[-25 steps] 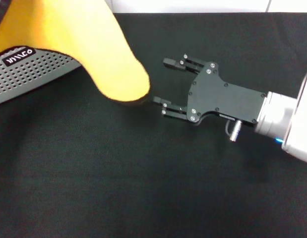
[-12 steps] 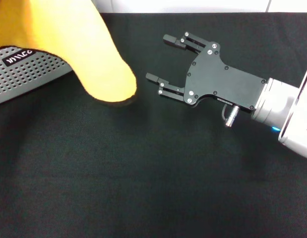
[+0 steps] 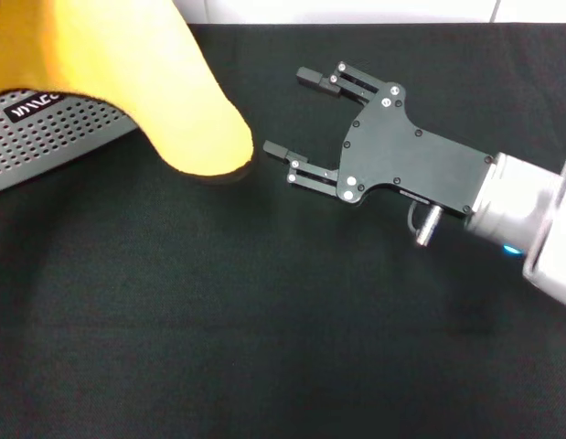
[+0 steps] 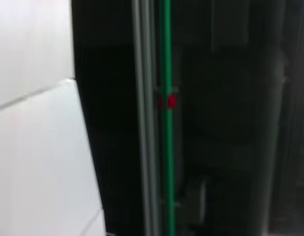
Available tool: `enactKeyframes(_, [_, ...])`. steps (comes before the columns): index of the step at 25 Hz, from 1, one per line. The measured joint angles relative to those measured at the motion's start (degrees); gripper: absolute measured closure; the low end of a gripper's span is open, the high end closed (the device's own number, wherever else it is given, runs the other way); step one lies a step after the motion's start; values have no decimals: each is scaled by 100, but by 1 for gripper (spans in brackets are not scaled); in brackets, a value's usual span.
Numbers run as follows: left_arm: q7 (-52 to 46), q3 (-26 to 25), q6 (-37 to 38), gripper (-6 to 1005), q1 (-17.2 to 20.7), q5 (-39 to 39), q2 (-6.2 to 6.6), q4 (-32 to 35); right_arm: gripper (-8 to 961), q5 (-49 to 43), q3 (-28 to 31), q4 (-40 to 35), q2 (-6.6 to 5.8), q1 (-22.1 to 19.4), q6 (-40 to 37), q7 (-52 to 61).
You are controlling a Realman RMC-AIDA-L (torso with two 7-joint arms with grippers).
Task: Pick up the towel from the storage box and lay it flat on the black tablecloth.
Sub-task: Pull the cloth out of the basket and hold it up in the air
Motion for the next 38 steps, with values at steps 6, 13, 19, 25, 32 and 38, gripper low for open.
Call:
enactKeyframes(6, [316, -152, -98, 973, 147, 18, -5, -299, 258, -575, 130, -1082, -70, -414, 44, 1090])
enactKeyframes(13, [599, -117, -97, 972, 87, 71, -29, -366, 261, -1748, 1016, -1292, -68, -221, -19, 3339])
enactKeyframes(19, [1020, -110, -94, 972, 47, 208, -40, -699, 263, -1912, 1352, -1367, -43, 22, -242, 3889])
enactKeyframes(25, [1590, 13, -94, 972, -141, 351, -85, -1200, 265, -1877, 1327, -1395, 2, 538, -307, 3918])
enactKeyframes(32, [2058, 219, -90, 971, -198, 313, -129, -1411, 267, -1793, 1370, -1493, 7, 845, -284, 3875])
enactKeyframes(38, [2274, 246, -88, 971, -335, 306, -131, -1659, 269, -1678, 1380, -1579, 5, 1020, -270, 3805])
